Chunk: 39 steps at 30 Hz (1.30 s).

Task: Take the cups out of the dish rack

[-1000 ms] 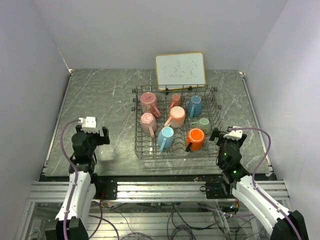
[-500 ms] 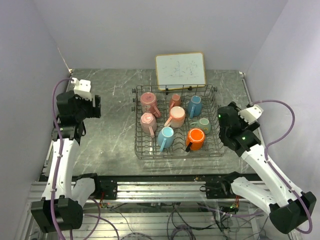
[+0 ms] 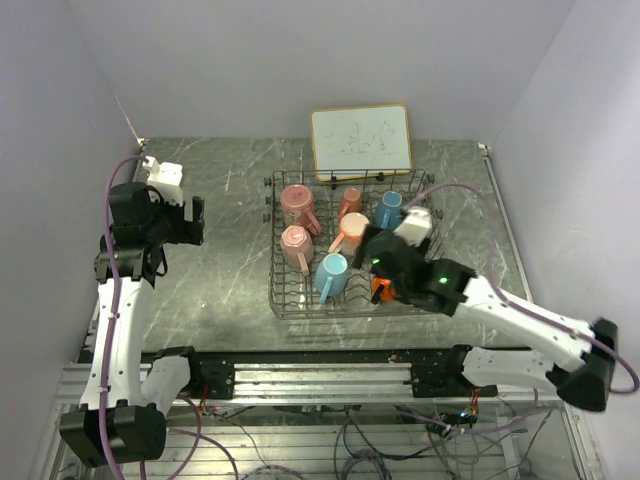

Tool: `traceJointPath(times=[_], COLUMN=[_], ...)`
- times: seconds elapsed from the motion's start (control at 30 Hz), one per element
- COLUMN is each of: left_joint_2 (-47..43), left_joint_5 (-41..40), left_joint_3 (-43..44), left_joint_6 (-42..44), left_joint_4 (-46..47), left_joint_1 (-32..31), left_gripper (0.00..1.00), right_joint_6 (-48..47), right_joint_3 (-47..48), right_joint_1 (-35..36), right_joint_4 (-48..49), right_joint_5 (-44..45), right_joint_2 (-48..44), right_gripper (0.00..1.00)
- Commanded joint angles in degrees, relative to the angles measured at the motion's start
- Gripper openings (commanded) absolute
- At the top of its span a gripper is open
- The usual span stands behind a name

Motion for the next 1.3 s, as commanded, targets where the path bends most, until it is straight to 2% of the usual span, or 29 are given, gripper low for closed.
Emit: traceJointPath(times=[0.0, 0.2, 0.4, 0.53, 0.67, 0.77, 1.07, 1.27], left_joint_2=[0.06, -0.32, 0.86, 0.78, 0.61, 0.48, -0.28, -0.24], left_joint_5=[1.60, 1.39, 2.63, 3.88, 4.80, 5.23, 6.40, 6.56], left_joint_3=[1.71, 1.78, 2.66, 3.63, 4.07, 3.94, 5.24, 5.28], left_joint_6=[1.98, 3.01, 3.96, 4.28, 3.83, 3.54, 2.84, 3.21], left_joint_4=[-3.74, -4.47, -6.25, -7.18, -7.49, -7.35, -7.83, -8.50], left_joint_1=[0.17, 0.20, 0.20, 0.15, 0.18, 0.20, 0.18, 0.15], left_gripper=[0.99, 0.99, 0.99, 0.99, 0.99, 0.99, 0.99, 0.99], right_joint_6=[10.21, 16.63, 16.89, 13.43, 9.61, 9.55, 12.47, 13.79], right_joint_3=[6.57, 13.42, 14.18, 12.20, 10.25, 10.76, 9.10, 6.92], right_joint_1=[11.33, 18.30, 17.80, 14.26, 11.86, 11.52, 10.70, 10.96], right_joint_4=[-5.43, -8.12, -4.79, 0.97, 6.57, 6.52, 6.56, 6.43], right_joint_5=[6.40, 6.19, 3.66, -0.22, -3.40, -3.87, -4.00, -1.93], right_joint_2=[9.42, 20.43, 27.34, 28.78, 29.64, 31.29, 33.57, 33.58], right_gripper=[1.00, 0.96, 0.92, 0.86, 0.74, 0.69, 0.66, 0.58])
